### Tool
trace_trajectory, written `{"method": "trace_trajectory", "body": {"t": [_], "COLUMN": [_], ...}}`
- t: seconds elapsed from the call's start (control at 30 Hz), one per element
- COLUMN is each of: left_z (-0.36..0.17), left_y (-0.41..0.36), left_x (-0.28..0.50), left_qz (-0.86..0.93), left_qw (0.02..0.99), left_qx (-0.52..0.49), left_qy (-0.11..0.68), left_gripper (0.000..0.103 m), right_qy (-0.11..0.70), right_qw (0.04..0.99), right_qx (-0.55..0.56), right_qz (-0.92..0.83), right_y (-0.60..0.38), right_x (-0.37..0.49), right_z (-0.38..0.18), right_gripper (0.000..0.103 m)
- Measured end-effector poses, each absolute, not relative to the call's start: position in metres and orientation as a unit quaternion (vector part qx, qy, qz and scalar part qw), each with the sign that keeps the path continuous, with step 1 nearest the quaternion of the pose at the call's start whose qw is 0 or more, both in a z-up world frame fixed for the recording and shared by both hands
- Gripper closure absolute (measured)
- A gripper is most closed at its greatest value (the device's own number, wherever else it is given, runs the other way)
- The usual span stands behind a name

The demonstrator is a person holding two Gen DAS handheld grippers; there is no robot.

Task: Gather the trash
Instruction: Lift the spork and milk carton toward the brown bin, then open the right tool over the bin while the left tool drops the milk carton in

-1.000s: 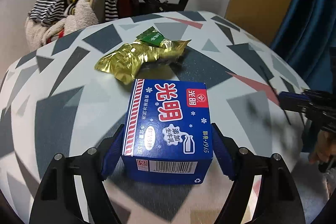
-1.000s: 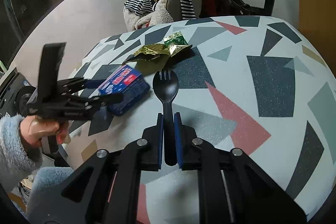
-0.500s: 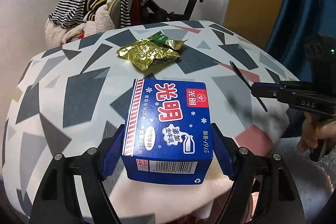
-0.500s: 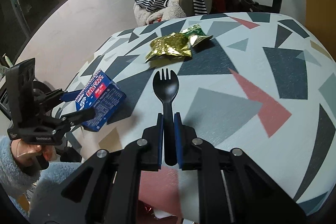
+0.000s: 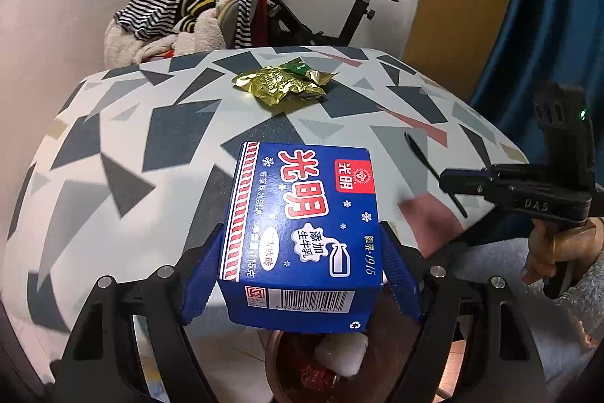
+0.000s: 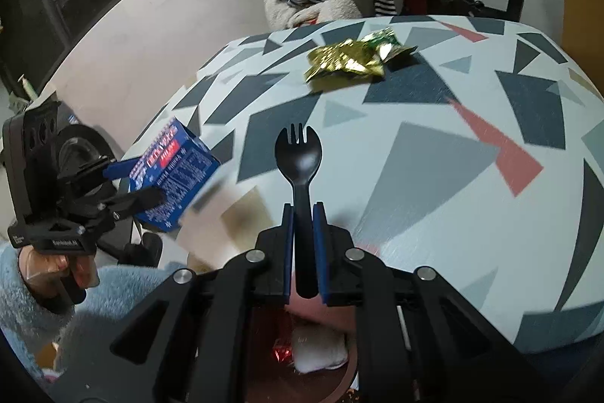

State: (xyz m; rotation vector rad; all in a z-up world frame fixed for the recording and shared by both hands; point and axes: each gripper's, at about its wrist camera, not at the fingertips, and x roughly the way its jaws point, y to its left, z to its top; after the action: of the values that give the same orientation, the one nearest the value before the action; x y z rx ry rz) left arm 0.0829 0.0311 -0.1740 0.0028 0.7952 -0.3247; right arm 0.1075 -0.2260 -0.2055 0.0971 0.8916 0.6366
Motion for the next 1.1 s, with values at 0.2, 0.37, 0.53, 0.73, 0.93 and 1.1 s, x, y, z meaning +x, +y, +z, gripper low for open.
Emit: {"method": "trace_trajectory", "body": {"t": [0.2, 0.37, 0.53, 0.73, 0.93, 1.1], "left_z": [-0.178, -0.188, -0.193, -0.197, -0.200, -0.211], "left_y": [0.042, 0.048, 0.048, 0.044, 0.039, 0.035], "left_x": [0.043, 0.027, 0.020, 0.016, 0.015, 0.011], "left_qz": [-0.151, -0.146, -0.145, -0.152, -0.158, -0.167], "left_qw": [0.911, 0.907, 0.906, 0.906, 0.905, 0.902], "left_qx": [-0.002, -0.013, -0.022, -0.028, -0.026, -0.019], "left_qy": [0.385, 0.395, 0.396, 0.395, 0.394, 0.399], "left_gripper": [0.027, 0.027, 0.027, 0.027, 0.027, 0.027], "right_qy": [0.461, 0.511, 0.558, 0.586, 0.579, 0.535], "right_qw": [0.823, 0.789, 0.761, 0.747, 0.753, 0.783], "right_qx": [0.022, 0.002, -0.016, -0.022, -0.019, -0.024], "right_qz": [0.331, 0.341, 0.329, 0.312, 0.311, 0.317], "right_y": [-0.207, -0.184, -0.171, -0.171, -0.176, -0.184], "right_x": [0.081, 0.063, 0.057, 0.058, 0.055, 0.051], "right_z": [-0.231, -0.271, -0.302, -0.318, -0.316, -0.294], "right_gripper": [0.089, 0.089, 0.089, 0.089, 0.063, 0.063]}}
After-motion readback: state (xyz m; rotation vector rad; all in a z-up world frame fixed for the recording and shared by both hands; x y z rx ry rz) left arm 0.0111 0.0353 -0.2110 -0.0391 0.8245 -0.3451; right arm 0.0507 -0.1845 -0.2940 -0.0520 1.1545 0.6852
